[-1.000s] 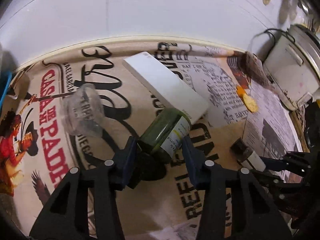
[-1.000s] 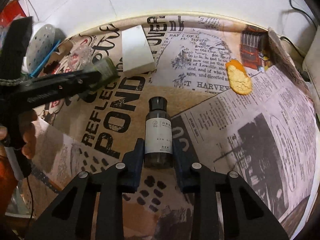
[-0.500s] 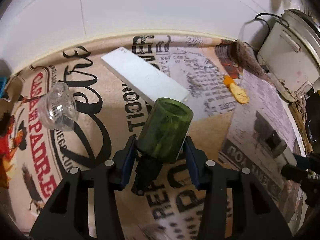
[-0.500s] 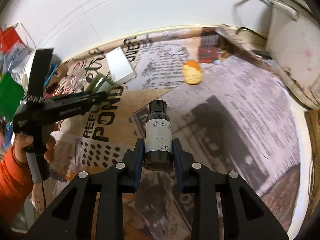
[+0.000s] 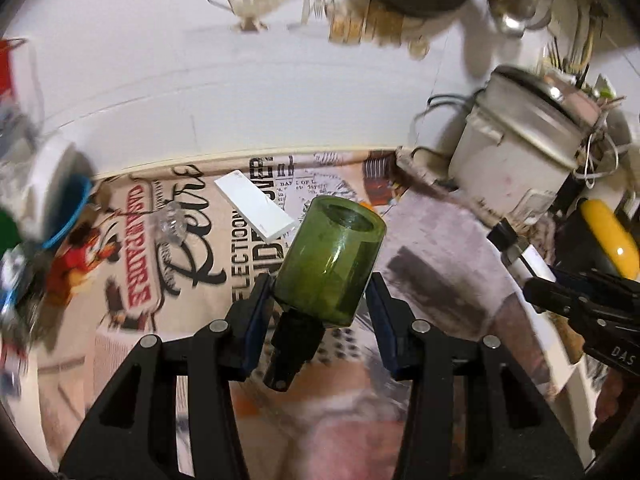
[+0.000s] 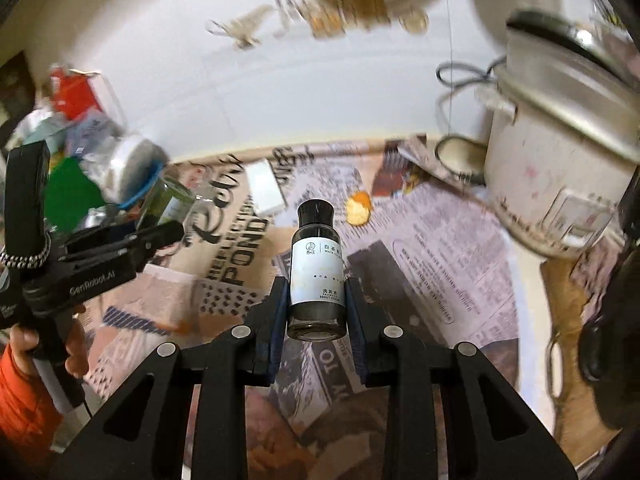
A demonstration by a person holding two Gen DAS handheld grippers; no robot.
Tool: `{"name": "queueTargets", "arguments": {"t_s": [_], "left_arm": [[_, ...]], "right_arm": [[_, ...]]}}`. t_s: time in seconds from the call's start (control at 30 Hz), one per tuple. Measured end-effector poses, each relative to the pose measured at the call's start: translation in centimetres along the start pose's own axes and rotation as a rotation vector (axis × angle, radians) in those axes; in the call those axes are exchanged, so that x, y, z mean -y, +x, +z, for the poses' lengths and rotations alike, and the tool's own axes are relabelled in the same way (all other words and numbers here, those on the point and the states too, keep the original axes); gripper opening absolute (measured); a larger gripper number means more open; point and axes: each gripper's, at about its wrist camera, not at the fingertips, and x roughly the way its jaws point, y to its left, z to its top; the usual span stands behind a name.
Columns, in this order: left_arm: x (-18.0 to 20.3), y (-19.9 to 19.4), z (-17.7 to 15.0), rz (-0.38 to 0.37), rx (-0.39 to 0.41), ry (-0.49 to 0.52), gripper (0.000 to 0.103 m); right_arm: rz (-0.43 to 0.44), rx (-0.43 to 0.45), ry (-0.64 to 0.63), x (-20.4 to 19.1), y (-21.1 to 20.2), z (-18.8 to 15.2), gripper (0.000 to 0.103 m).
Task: Collect trash
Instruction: 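Carry both bottles down over the white bucket with both tools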
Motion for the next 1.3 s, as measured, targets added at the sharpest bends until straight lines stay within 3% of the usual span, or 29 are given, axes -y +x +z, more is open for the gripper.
{"name": "queueTargets", "arguments": {"t_s": [0.2, 0.33, 0.7, 1.07, 1.3], "left_arm": [[3.4, -8.4, -3.1, 0.1, 0.106, -0.014, 0.046], [4.5, -12.3, -5.1, 0.122, 0.126, -0.028, 0.046], [4.0, -20.7, -12.7, 0.076, 0.171, -0.024, 0.046], [1.0, -27.2, -23.3, 0.046, 0.093, -0.016, 0.046], [0.1, -26.5, -28.5, 0.02, -0.028, -0.053, 0.046]], "right_arm": [[0.07, 0.056, -0.086, -1.7, -5.7, -1.5, 0.026], [0.106, 0.093, -0.101, -2.8, -9.1, -2.6, 0.026], [0.095, 0.185, -0.049, -7.6, -15.8, -8.7, 0.026], [0.067, 0.088, 0.027, -14.7, -16.8, -18.0, 0.026], [0.064, -0.025, 0.029, -16.6, -16.0, -22.4, 0.026]]}}
